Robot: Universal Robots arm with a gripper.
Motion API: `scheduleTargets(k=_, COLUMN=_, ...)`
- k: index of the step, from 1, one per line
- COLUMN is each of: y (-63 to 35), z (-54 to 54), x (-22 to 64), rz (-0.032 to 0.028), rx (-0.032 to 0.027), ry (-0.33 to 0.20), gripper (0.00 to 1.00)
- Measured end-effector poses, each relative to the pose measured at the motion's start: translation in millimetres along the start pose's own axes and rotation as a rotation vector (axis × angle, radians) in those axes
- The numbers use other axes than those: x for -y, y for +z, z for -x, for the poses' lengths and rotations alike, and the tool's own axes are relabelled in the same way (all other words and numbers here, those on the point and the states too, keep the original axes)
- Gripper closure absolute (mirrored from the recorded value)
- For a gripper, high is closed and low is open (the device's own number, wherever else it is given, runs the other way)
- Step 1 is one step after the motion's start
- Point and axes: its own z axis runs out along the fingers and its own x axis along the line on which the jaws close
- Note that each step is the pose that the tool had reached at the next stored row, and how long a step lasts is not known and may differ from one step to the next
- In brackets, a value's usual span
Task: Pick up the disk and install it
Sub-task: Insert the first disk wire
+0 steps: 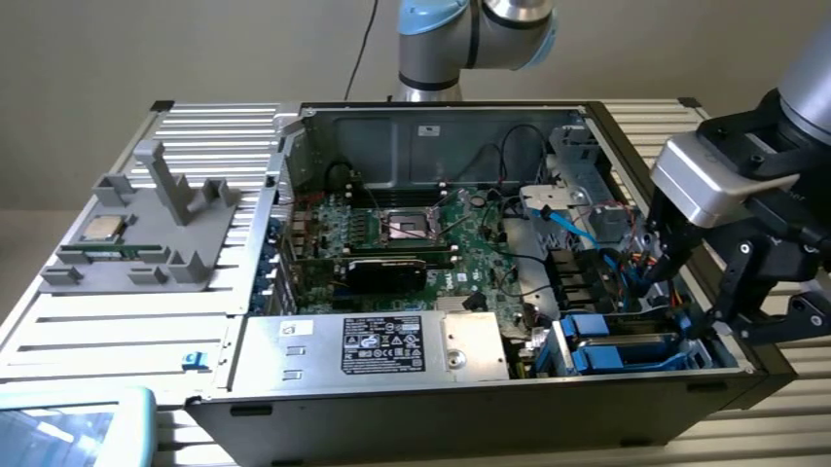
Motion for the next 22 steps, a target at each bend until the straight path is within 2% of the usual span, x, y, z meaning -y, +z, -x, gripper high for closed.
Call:
scheduleTargets(k=2, y=1.2, z=-0.9, x=-0.1, rz=-0.0008, rx=0.0065, ry=-0.006, gripper=0.44)
scheduleTargets(k=5, y=3.2, z=-2.6, x=-0.3, rz=-0.0008, rx=0.0106, ry=-0.016, gripper=0.44)
scheduleTargets(k=7, y=4.8, z=-3.7, x=-0.3, rz=-0.0006, rx=0.0126, ry=-0.023, gripper=0.46)
scheduleTargets(k=8, y=5.8, z=-4.1, x=-0.3, rz=-0.0006, rx=0.0143, ry=-0.027, gripper=0.54)
scheduleTargets(k=10, y=7.5, z=-4.6, x=-0.2, rz=-0.0011, rx=0.0201, ry=-0.035, gripper=0.54)
scheduleTargets(k=12, y=9.2, z=-4.9, x=0.0, rz=-0.0018, rx=0.0273, ry=-0.045, gripper=0.54)
scheduleTargets(k=19, y=14.2, z=-5.6, x=-0.2, rz=-0.0061, rx=0.0625, ry=-0.083, gripper=0.54)
scheduleTargets(k=22, y=16.6, z=-6.9, x=0.0, rz=-0.0077, rx=0.0745, ry=-0.09, gripper=0.54)
